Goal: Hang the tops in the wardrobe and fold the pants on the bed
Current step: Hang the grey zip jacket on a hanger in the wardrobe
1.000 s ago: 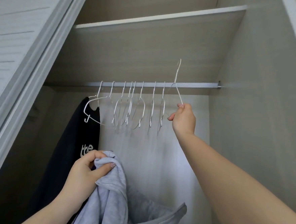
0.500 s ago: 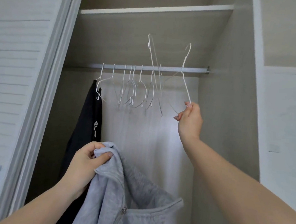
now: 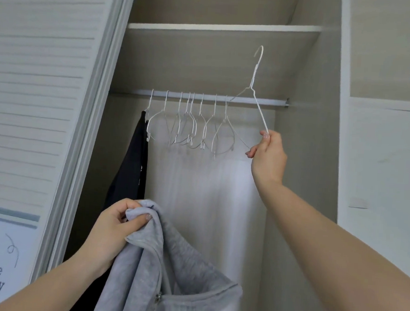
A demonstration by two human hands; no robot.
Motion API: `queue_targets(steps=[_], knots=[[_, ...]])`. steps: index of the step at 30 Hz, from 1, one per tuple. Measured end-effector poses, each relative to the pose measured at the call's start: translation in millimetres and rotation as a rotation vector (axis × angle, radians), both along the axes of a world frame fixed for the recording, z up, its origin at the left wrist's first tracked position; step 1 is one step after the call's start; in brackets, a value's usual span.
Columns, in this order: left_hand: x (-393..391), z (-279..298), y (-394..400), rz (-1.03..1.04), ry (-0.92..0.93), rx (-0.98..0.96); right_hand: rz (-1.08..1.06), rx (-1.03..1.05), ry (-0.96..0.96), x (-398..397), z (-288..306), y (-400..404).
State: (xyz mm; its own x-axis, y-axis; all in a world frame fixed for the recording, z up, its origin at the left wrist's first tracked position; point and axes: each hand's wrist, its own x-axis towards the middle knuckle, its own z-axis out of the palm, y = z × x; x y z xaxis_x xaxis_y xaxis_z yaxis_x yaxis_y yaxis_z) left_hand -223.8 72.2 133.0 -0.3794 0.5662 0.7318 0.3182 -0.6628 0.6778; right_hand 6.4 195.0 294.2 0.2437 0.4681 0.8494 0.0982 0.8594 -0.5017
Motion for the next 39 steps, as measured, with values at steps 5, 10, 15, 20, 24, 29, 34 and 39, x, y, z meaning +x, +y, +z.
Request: queue_targets(steps=[5,10,15,20,24,29,34,39], knots=[[-2.1,-0.8,0.3,-0.006,0.021,-0.012,0.058,0.058,-0.089,18.4,-31.6,-28.8],[-0.7,-7.9,-8.7,0.012,0.023,0.005,0.157,0.109,-0.097,39.9,-70.2,-58.2],[-4.8,-15.2,-20.9,0.054,0.038,-0.014,0.170,0.083,-0.082,61.5,-102.4,-77.7],[-10.8,-22.5,-31.2,0.111,0.065,-0.031,0.178,0.035,-0.113,73.8,-131.2,-86.6],[-24.1,-26.3,-37.5,0.088,0.056,-0.076,0.257,-0.037,-0.086,85.8,-144.7,-84.7],[-52.7,-35.8,-48.7,0.120,0.048,-0.143,0.367,-0.102,-0.056,89.4,-159.3,-76.6],[-81.9,-42.2,-56.8,0.247,0.064,-0.208,0.420,-0.141,-0.067,87.9,-169.7,-66.0],[-92.0,-42.7,-59.5,0.328,0.110,-0.218,0.490,-0.147,-0.077,83.6,-172.2,-54.6]])
